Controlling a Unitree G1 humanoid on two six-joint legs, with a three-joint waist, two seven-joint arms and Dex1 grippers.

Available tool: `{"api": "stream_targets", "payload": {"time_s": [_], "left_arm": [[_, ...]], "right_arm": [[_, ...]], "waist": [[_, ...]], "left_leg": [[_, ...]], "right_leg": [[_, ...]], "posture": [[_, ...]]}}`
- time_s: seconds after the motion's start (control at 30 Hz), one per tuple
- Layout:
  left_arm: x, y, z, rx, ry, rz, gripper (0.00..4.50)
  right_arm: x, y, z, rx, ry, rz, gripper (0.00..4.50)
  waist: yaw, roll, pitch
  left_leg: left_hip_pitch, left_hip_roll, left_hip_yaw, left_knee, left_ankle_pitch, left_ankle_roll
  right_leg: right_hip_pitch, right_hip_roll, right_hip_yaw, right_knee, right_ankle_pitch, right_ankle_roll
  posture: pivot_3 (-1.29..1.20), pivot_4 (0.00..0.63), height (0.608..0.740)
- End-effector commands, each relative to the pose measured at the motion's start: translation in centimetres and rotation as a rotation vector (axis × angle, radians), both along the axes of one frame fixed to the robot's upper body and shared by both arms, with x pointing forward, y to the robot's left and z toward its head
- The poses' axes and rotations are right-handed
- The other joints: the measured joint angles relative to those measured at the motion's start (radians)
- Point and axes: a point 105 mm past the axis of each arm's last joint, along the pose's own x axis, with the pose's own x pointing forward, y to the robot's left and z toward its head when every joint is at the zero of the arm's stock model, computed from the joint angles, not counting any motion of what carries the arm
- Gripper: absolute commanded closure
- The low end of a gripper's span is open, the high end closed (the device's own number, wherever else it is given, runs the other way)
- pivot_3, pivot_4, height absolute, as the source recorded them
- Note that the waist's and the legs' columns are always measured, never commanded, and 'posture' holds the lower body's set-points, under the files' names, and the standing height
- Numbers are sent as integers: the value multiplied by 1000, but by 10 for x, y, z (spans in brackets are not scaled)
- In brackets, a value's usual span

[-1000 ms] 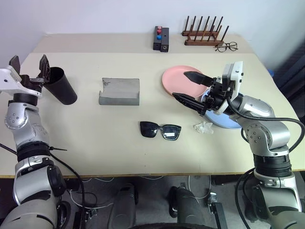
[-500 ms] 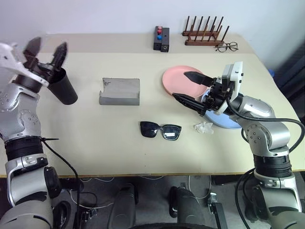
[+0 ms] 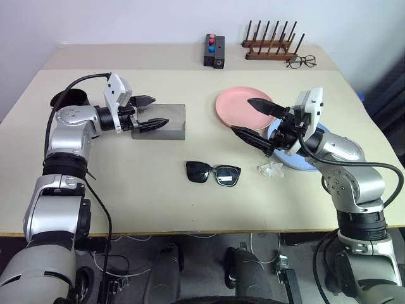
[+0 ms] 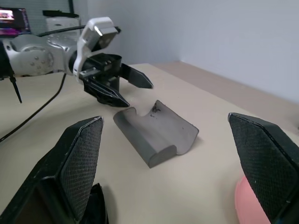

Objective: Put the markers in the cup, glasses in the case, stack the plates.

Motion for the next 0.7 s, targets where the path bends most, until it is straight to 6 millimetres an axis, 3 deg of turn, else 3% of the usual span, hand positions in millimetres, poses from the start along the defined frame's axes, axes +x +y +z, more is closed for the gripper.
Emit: {"api": "stream_targets", "payload": {"time_s": [0.03,0.27,0.53,0.63,0.7], "left_arm": [[6,-5,2,76,-56,-11,44],[9,-11,-16,95,4,-19,44],[4,-1,-46,214,88,-18,44],[4,-2,-48,194,100,-9,857],[4,-2,-49,191,102,-6,1952]], "right_arm": [[-6,-4,15,5,-75,-26,122],[-7,-7,16,7,-81,-54,122],[-4,-6,15,1,-84,-58,122],[-4,-6,15,-3,-83,-59,122],[-4,-6,15,-2,-86,-59,122]], "waist": [[0,0,0],[0,0,0],[1,0,0],[1,0,0],[1,0,0]], "left_leg": [[0,0,0,0,0,0],[0,0,0,0,0,0],[0,0,0,0,0,0],[0,0,0,0,0,0],[0,0,0,0,0,0]], "right_leg": [[0,0,0,0,0,0],[0,0,0,0,0,0],[0,0,0,0,0,0],[0,0,0,0,0,0],[0,0,0,1,0,0]], "posture": [[0,150,740],[0,150,740],[0,150,740],[0,150,740],[0,150,740]]}}
